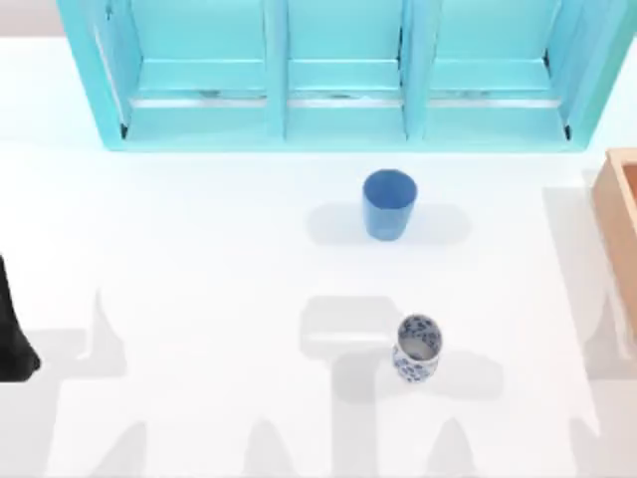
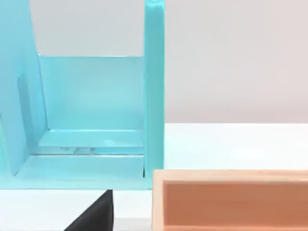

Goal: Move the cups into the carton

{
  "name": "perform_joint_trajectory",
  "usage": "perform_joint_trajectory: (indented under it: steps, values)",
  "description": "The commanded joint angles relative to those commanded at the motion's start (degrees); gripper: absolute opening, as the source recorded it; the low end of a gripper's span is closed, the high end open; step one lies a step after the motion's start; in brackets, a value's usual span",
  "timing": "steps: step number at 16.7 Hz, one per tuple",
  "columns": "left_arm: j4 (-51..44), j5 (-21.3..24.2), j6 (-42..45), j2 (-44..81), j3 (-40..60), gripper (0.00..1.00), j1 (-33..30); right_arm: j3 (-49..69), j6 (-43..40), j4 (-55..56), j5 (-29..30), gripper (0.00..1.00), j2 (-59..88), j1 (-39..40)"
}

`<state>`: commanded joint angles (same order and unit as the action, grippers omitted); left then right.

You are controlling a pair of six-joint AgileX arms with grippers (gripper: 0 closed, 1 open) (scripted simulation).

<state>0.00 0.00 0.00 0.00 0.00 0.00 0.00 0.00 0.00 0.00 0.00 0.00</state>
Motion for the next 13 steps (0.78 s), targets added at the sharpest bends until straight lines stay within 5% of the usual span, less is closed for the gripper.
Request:
perform_joint_trajectory:
  steps: [6, 13]
  values:
    - [0.0, 0.0, 0.0, 0.0, 0.0, 1.0, 0.0, 5.3, 4.0, -3.9, -0.3, 1.0, 5.6, 4.8]
    - [0.0, 0.0, 0.0, 0.0, 0.0, 1.0, 0.0, 32.0, 19.3, -24.1, -0.4, 1.0, 36.5, 21.8]
